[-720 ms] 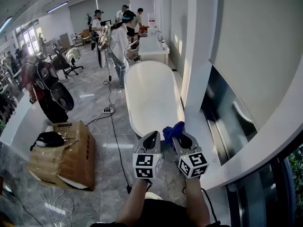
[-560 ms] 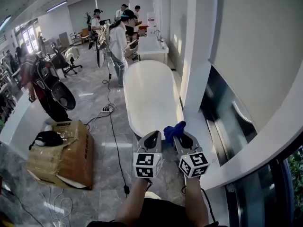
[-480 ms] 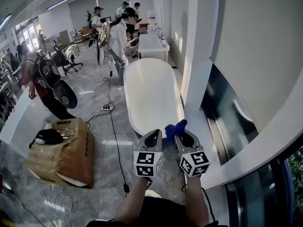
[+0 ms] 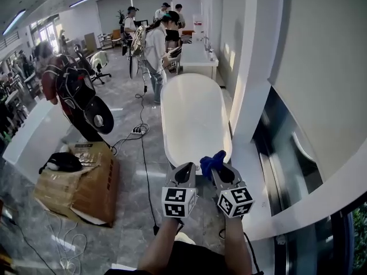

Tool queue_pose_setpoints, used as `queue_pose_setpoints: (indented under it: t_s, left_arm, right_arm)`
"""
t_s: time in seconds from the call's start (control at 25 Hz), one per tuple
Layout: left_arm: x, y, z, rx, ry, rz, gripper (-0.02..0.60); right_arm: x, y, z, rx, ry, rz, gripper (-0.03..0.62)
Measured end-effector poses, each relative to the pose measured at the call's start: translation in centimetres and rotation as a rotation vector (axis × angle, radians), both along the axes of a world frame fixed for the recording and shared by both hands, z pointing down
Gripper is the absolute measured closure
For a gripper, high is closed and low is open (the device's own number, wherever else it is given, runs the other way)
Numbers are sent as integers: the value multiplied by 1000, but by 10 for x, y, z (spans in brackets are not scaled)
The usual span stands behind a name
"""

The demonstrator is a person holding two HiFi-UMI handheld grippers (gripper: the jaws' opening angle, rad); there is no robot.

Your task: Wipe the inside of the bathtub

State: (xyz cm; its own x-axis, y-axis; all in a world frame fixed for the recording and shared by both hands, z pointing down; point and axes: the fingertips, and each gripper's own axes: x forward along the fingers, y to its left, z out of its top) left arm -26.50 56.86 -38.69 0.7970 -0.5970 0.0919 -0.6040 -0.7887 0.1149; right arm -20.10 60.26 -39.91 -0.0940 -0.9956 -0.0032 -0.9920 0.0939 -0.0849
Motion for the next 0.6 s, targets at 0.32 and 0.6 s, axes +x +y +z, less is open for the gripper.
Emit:
queue_pose_setpoints:
  t_s: [0.32,0.6]
  left_arm:
    - [-15,-51,25,-58,-23,-52,580]
    - [12,-120,64,-161,-59,-61,580]
  right_arm:
    - [-14,-51,28,-63,-27,-56,528]
    - [19,-115,62,-144,-88,-44,528]
